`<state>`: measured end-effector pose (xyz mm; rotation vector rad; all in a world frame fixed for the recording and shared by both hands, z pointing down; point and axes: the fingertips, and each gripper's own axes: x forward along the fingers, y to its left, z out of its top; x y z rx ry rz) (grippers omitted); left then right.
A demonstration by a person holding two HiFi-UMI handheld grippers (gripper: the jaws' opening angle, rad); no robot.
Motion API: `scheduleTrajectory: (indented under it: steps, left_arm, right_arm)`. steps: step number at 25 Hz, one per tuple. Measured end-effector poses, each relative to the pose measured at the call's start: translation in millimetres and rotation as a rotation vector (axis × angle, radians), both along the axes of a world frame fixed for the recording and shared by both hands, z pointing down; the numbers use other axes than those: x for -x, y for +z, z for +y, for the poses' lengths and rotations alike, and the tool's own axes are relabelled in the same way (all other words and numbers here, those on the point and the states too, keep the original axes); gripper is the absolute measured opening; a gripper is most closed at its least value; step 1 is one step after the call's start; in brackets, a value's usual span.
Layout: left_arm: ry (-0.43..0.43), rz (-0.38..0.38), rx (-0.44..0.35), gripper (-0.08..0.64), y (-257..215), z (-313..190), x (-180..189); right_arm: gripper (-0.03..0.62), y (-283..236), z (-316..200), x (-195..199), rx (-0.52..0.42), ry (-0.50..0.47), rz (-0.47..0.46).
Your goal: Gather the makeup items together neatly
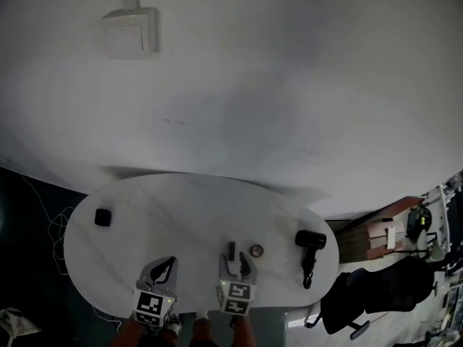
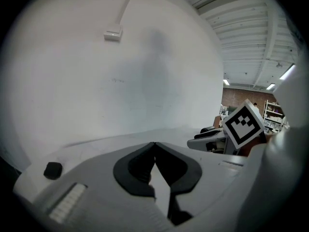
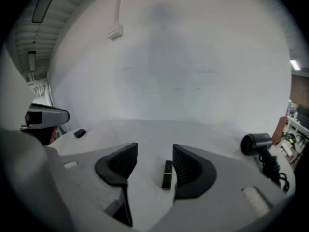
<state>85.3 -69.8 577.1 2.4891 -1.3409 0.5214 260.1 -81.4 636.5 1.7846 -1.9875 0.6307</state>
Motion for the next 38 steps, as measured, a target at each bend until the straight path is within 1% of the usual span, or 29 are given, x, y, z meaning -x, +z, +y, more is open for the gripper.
scheduleTrajectory:
  steps: [5, 8, 12, 18, 20, 22, 23, 24, 27, 31, 38]
  left_arm:
    - [-0.014, 0.015, -0.082, 0.011, -46, 10, 17]
    - [-0.025, 0.022, -0.131, 0.011, -70, 20, 31]
    - [-0.033, 0.039, -0.179, 0.011, -98, 33, 40]
    - [-0.024, 0.053, -0.237, 0.011, -128, 56, 58]
    - [-0.026, 0.052, -0.251, 0.011, -134, 66, 66]
    - [-0.027, 0.054, -0.261, 0.011, -137, 74, 74]
    - [-0.027, 0.055, -0.264, 0.011, -138, 78, 78]
    - [-0.027, 0.055, -0.265, 0.011, -138, 81, 82]
    - [-0.030, 0.053, -0.267, 0.011, -139, 90, 93]
    - [-0.033, 0.052, -0.269, 0.011, -140, 95, 103]
    - [-0.039, 0.058, -0.277, 0.011, -143, 90, 114]
  right_arm:
    - [0.233, -65, 17, 26, -0.142, -0.053, -0.005]
    - [0.233, -94, 32, 37, -0.200, -0.062, -0.002]
    - [0.230, -130, 51, 50, -0.274, -0.087, 0.005]
    - [0.185, -173, 83, 77, -0.373, -0.104, 0.019]
    - [0.138, -184, 95, 85, -0.403, -0.096, 0.020]
    - [0.095, -191, 104, 93, -0.421, -0.092, 0.025]
    - [0.094, -192, 108, 97, -0.427, -0.092, 0.030]
    - [0.075, -193, 112, 101, -0.432, -0.092, 0.036]
    - [0.006, -194, 123, 111, -0.441, -0.092, 0.048]
    - [0.006, -197, 128, 123, -0.444, -0.110, 0.049]
    - [0.006, -200, 121, 140, -0.446, -0.131, 0.055]
